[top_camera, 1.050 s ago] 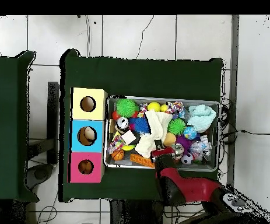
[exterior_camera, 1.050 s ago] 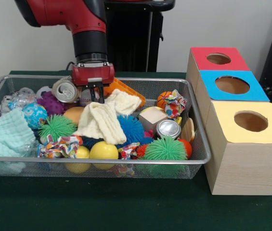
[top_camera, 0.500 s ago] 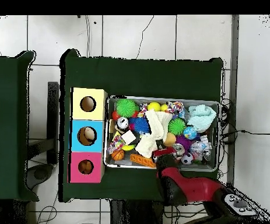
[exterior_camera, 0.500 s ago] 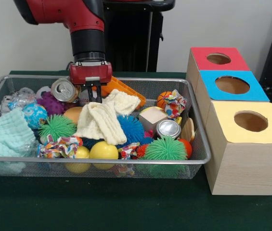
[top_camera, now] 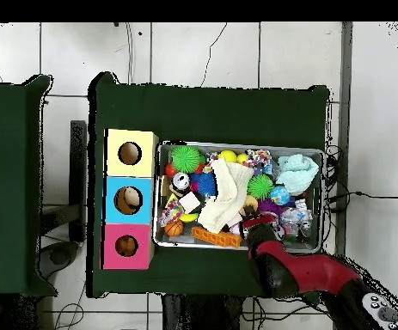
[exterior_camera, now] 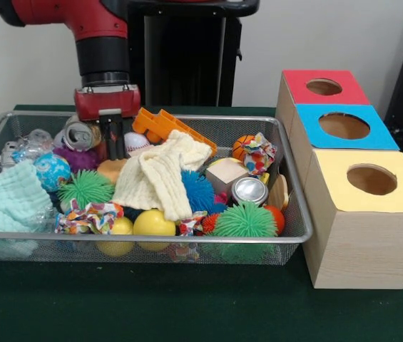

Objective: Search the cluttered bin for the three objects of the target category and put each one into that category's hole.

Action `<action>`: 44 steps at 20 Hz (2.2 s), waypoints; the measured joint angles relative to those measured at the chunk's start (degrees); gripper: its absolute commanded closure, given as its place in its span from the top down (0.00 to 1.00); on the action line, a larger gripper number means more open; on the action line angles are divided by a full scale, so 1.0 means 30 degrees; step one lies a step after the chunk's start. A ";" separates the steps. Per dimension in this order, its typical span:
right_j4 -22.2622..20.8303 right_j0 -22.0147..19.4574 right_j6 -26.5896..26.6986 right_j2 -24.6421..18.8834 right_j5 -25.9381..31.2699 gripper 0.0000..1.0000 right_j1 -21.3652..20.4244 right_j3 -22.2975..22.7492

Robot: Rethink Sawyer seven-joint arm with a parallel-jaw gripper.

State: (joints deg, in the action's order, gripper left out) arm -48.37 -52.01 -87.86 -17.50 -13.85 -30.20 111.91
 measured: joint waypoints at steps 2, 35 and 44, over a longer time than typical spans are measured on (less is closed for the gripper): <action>-0.0090 -0.0685 0.0000 -0.0694 0.0928 0.00 -0.0222 -0.0003; 0.1700 -0.3481 0.0000 -0.8500 1.0215 0.00 0.0106 -0.3437; 0.1919 -0.3650 0.0000 -0.9660 1.1316 0.00 0.0853 -0.5032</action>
State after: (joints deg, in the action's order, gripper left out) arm -42.61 -62.96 -87.86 -46.48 20.10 -27.65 96.82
